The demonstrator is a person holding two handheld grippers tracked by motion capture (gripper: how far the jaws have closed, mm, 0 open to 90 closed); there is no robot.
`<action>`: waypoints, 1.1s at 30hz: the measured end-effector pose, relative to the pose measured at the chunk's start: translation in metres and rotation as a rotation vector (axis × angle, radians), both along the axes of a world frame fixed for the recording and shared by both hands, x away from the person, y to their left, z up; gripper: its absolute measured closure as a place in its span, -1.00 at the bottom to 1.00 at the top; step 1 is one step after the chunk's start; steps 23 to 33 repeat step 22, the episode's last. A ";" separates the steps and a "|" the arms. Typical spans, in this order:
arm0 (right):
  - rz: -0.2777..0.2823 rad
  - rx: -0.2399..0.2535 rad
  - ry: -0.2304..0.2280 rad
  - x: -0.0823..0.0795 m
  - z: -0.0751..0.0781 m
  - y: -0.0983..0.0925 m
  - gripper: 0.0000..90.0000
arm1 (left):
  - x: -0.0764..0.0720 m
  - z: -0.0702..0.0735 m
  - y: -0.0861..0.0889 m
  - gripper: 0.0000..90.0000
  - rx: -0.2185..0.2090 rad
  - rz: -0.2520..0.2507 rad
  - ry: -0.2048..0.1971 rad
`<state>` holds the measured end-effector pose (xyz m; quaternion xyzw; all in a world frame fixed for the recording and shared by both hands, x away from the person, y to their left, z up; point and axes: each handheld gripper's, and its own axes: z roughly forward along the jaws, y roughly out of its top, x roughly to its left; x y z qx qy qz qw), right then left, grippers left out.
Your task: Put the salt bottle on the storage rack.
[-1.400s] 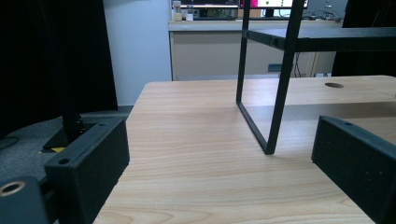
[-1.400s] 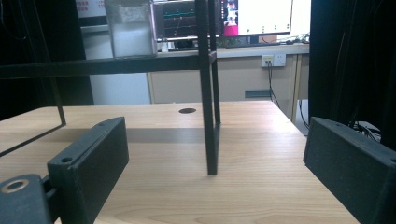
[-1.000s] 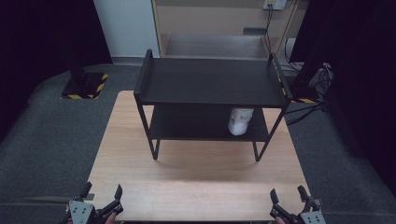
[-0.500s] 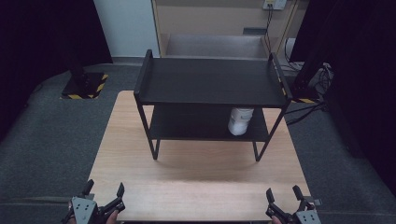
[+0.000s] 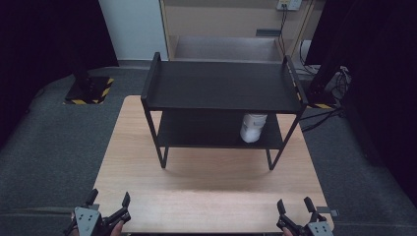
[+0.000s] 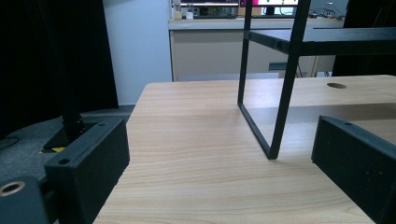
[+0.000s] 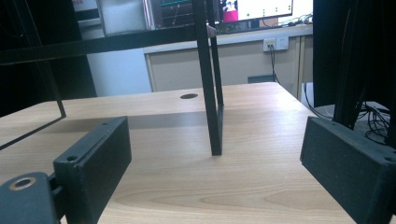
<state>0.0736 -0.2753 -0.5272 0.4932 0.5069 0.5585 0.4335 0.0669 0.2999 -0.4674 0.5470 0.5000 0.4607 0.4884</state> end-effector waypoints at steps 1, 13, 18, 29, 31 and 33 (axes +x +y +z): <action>0.000 0.000 0.000 0.000 0.000 0.000 -0.81 | -0.001 0.000 0.000 -0.93 0.001 0.000 -0.002; 0.007 0.012 0.006 0.003 0.003 0.001 -0.80 | -0.005 -0.002 -0.003 -0.93 0.000 0.002 -0.024; 0.015 0.037 0.007 0.003 0.003 0.000 -0.83 | -0.011 0.002 -0.004 -0.93 0.001 -0.014 -0.033; 0.016 0.047 -0.015 -0.002 0.008 0.002 -0.85 | -0.016 0.004 -0.004 -0.93 -0.010 -0.008 -0.042; 0.016 0.047 -0.015 -0.002 0.008 0.002 -0.85 | -0.016 0.004 -0.004 -0.93 -0.010 -0.008 -0.042; 0.016 0.047 -0.015 -0.002 0.008 0.002 -0.85 | -0.016 0.004 -0.004 -0.93 -0.010 -0.008 -0.042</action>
